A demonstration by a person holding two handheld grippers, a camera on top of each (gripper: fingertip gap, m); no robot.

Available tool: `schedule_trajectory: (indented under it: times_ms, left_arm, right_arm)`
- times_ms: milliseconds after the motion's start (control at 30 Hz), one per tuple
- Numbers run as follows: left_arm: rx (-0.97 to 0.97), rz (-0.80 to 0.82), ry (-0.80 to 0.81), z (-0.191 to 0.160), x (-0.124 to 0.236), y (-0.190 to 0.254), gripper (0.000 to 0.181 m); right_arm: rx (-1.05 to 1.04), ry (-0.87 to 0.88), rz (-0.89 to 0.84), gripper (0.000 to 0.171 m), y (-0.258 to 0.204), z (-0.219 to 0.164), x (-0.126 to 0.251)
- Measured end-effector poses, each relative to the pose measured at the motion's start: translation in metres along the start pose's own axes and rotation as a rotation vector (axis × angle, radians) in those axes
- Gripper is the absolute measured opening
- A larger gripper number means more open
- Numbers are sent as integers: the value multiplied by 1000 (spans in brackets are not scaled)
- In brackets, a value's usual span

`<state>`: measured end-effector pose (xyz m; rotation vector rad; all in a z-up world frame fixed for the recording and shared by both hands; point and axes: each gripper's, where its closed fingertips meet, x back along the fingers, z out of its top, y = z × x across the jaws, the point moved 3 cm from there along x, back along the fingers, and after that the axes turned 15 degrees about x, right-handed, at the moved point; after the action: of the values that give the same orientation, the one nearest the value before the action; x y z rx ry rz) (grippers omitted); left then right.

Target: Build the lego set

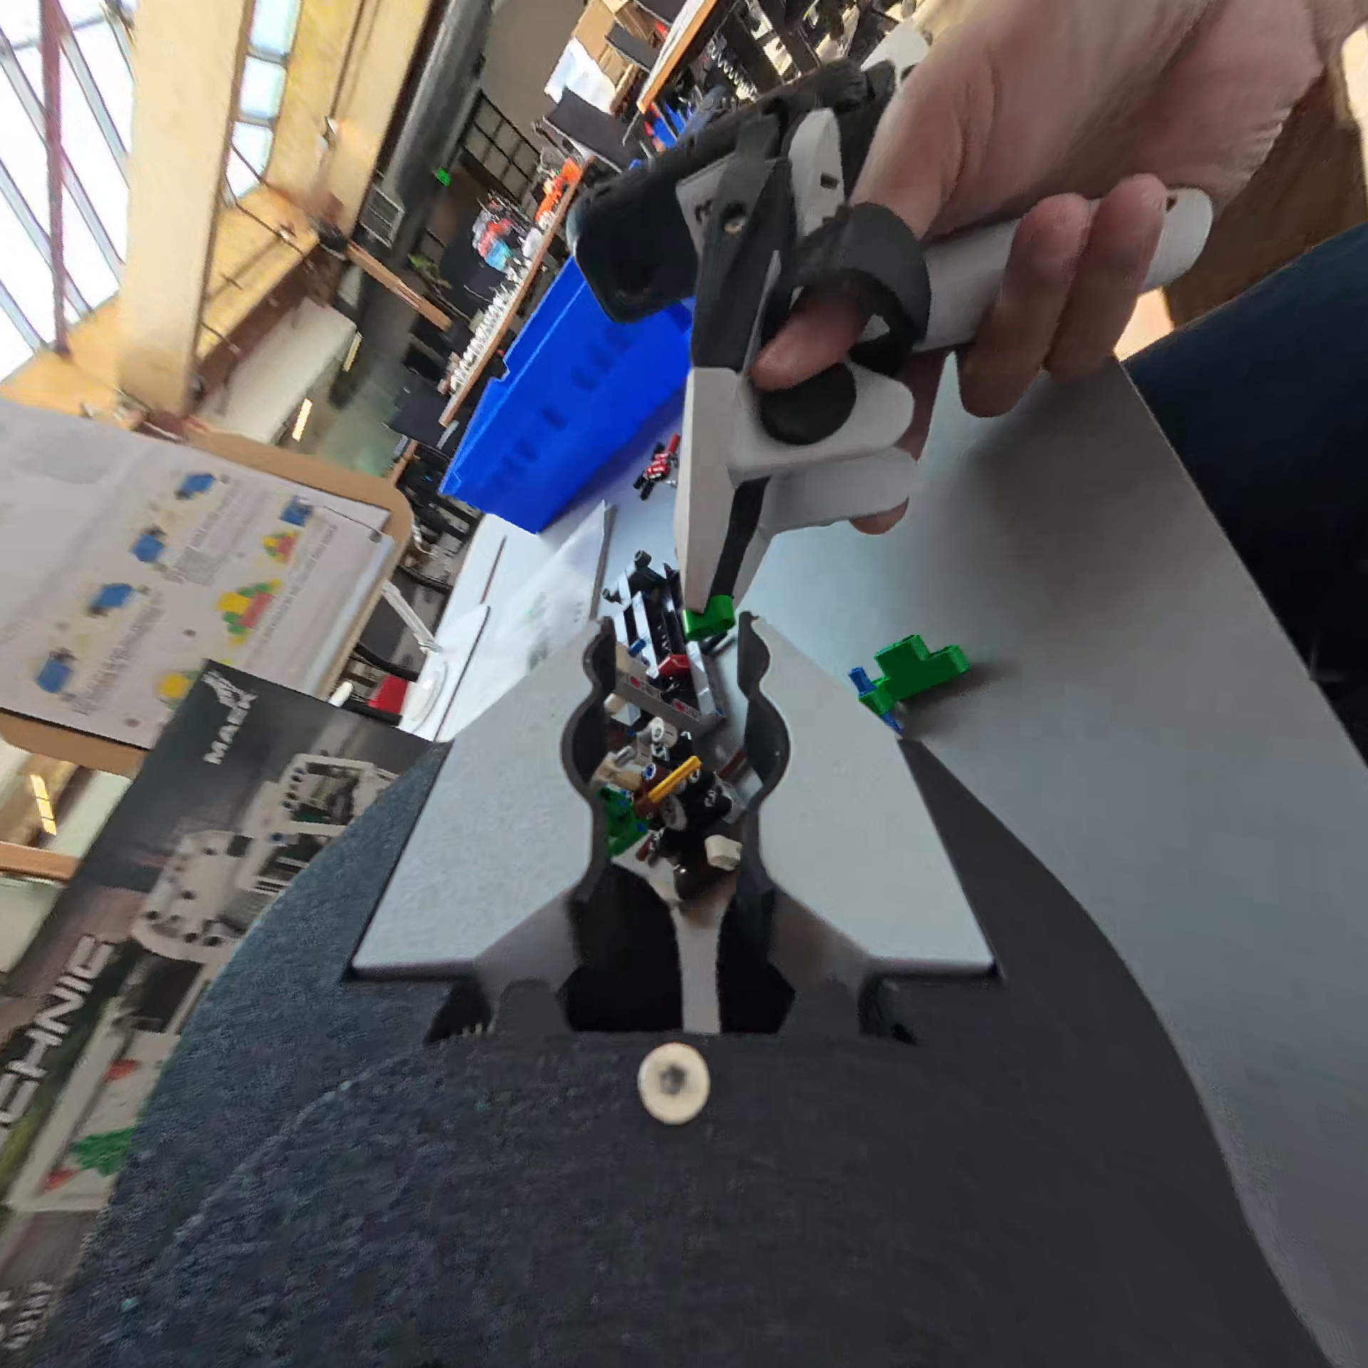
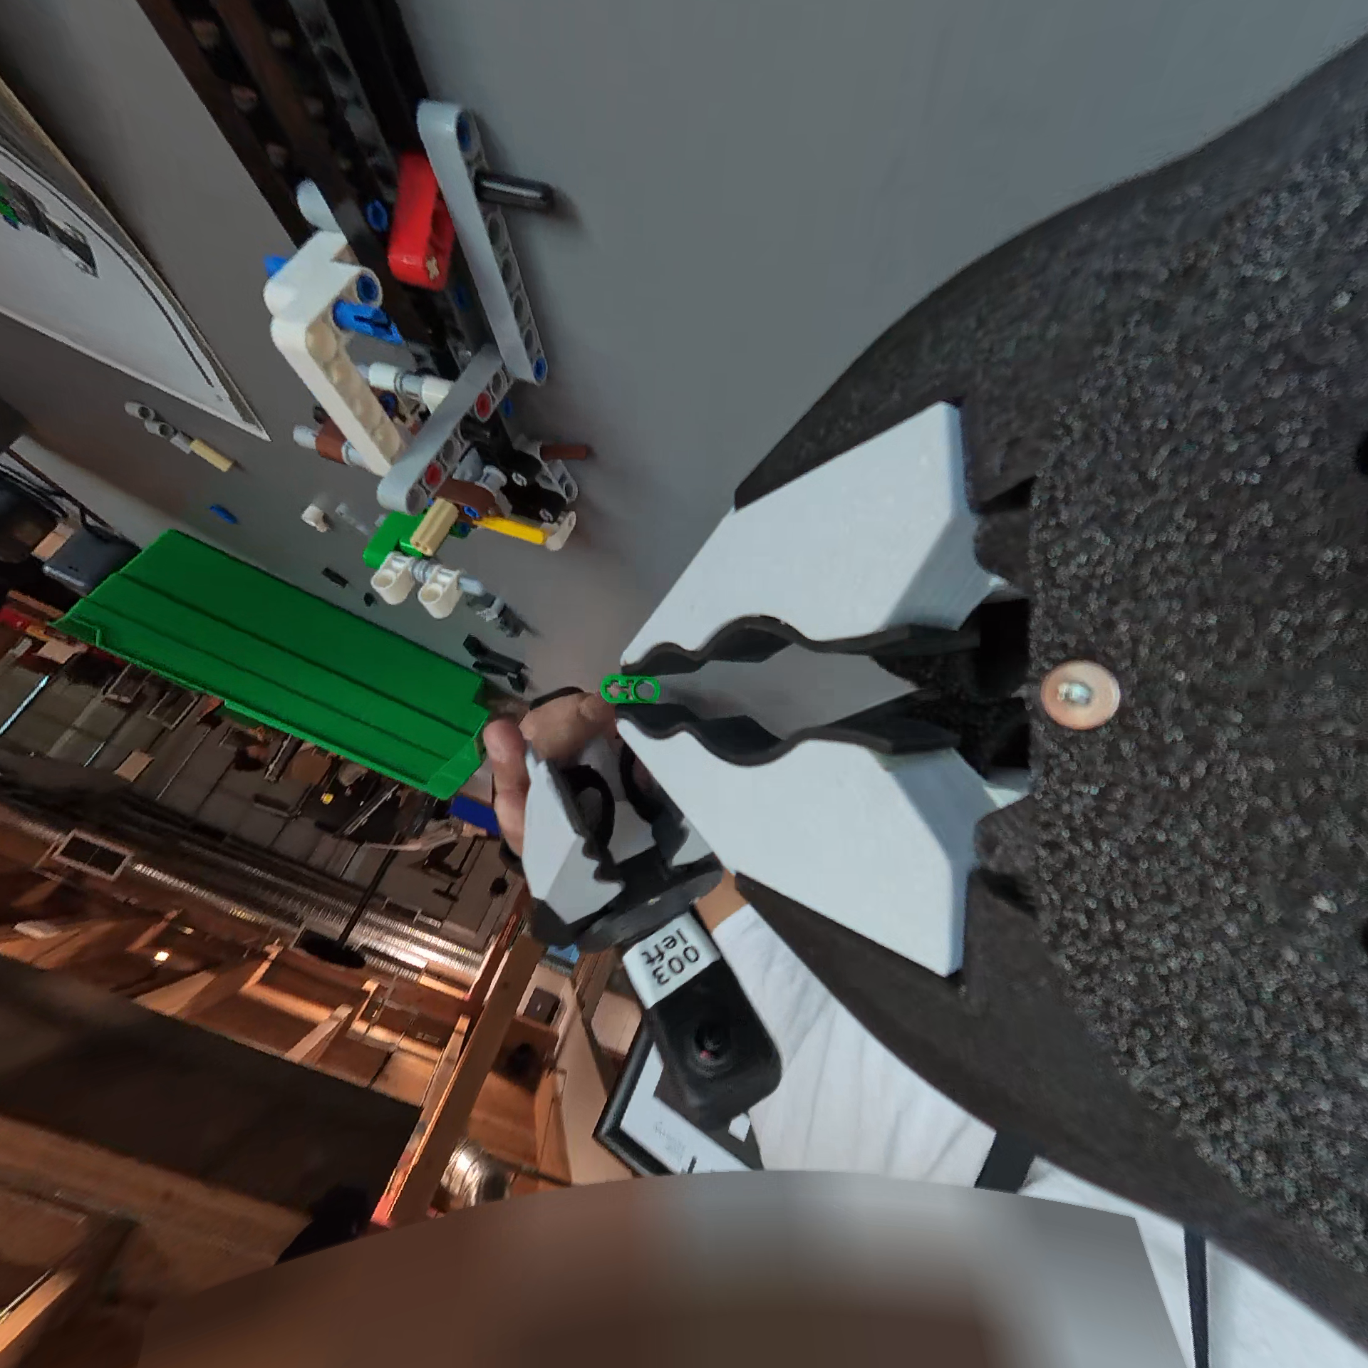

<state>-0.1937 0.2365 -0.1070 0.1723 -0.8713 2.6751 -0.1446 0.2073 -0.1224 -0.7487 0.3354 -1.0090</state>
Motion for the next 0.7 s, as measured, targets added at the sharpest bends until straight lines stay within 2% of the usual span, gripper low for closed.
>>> schedule_trajectory:
  times_ms: [167,333,567,700]
  left_arm:
    - [-162,67,-60,-6,-5,9,31]
    - [-225,102,-22,-2,-3,10,18]
    - [-205,60,-55,-7,-5,14,10]
    - [-73,5,-34,-5,-4,12,6]
  right_arm:
    - [-196,72,178,6,-14,0,-3]
    - [-211,67,154,6,-10,-4,-1]
    - [-215,40,144,6,-8,-10,-2]
    - [-154,36,147,11,-14,-8,1]
